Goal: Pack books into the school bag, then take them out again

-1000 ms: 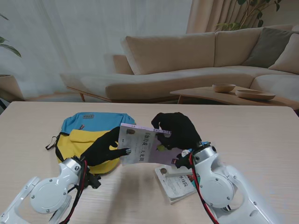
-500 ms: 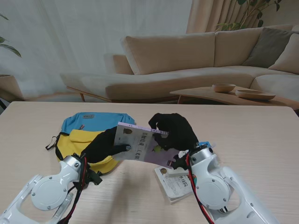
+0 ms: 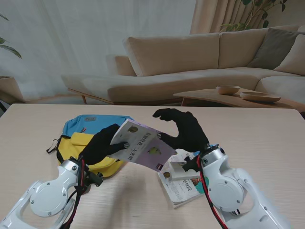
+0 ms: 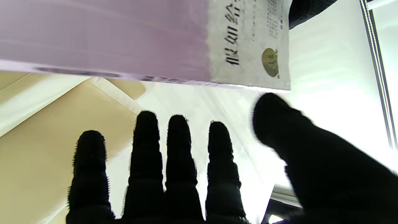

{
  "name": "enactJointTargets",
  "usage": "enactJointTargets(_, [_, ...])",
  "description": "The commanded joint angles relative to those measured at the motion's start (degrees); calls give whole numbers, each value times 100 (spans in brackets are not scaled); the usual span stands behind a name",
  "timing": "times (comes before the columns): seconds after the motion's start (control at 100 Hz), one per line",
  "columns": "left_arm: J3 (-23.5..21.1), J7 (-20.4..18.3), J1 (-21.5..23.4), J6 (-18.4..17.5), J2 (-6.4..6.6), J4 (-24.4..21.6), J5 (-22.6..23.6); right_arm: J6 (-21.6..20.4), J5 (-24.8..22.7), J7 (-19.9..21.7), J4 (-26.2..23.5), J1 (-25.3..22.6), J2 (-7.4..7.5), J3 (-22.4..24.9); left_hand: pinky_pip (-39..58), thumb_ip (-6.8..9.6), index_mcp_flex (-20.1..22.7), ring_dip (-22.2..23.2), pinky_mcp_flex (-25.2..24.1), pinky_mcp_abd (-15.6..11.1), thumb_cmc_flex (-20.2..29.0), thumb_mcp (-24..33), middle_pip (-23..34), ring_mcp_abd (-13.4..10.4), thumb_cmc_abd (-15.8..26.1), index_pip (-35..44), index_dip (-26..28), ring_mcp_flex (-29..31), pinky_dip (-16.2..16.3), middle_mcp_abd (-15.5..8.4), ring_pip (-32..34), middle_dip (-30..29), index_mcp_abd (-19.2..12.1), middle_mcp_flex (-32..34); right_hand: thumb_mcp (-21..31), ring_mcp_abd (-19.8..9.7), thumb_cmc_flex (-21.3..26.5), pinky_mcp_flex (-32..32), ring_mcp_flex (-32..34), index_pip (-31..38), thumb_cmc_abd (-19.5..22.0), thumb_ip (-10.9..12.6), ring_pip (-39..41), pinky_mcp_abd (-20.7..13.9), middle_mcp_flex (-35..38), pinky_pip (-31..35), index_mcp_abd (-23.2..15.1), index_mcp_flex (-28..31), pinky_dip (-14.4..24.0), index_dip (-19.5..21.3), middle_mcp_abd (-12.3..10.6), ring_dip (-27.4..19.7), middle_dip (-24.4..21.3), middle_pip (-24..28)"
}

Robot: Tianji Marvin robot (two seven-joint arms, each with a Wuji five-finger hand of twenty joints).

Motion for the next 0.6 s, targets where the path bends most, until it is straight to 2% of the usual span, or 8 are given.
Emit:
enactJointTargets(0.0, [-77,-14,93,-51,-66,-139,-61,-15,55,55,-33,-96,6,86,359,-1,323,98,74,119,725,839,397,5,774,727,758,199,187,-295,248,153,-596,123,-384,-118,-217,-183,-408,-279,101,-79,-363,-104,-436,-220,151,-322,-164,-303,39,-192,-170,-295])
enactJointTargets(0.14, [-208,105,202,-141,-92,-208,-78,13,204,184,-4,-239,19,373,360,-17,298,109,77,110,725,853,405,-17,783,746,790,204,238,-321,241,184,-610,109,-1113,-190,-236,-359,-933,-522,257,-143,-824,-196,-1101,-422,387,-690,-310,-626,58,-429,-298,-569])
enactJointTargets(0.47, [-353,235,267,-290,-124,-381,-184,405,910,252,357,-357,-45,505,335,-27,264,124,72,85,725,845,418,-41,798,775,810,186,301,-351,226,214,-629,101,-1521,-153,-171,-408,-1014,-477,302,-111,-773,-231,-1221,-367,623,-705,-308,-684,122,-417,-288,-498])
enactJointTargets(0.59, [-364,243,233,-323,-130,-422,-243,507,1135,278,472,-390,-64,465,326,-28,246,126,64,68,725,840,418,-61,804,781,811,186,314,-360,224,218,-629,83,-1959,-148,-177,-414,-1123,-519,380,-70,-877,-296,-1381,-373,739,-837,-320,-763,146,-485,-334,-561])
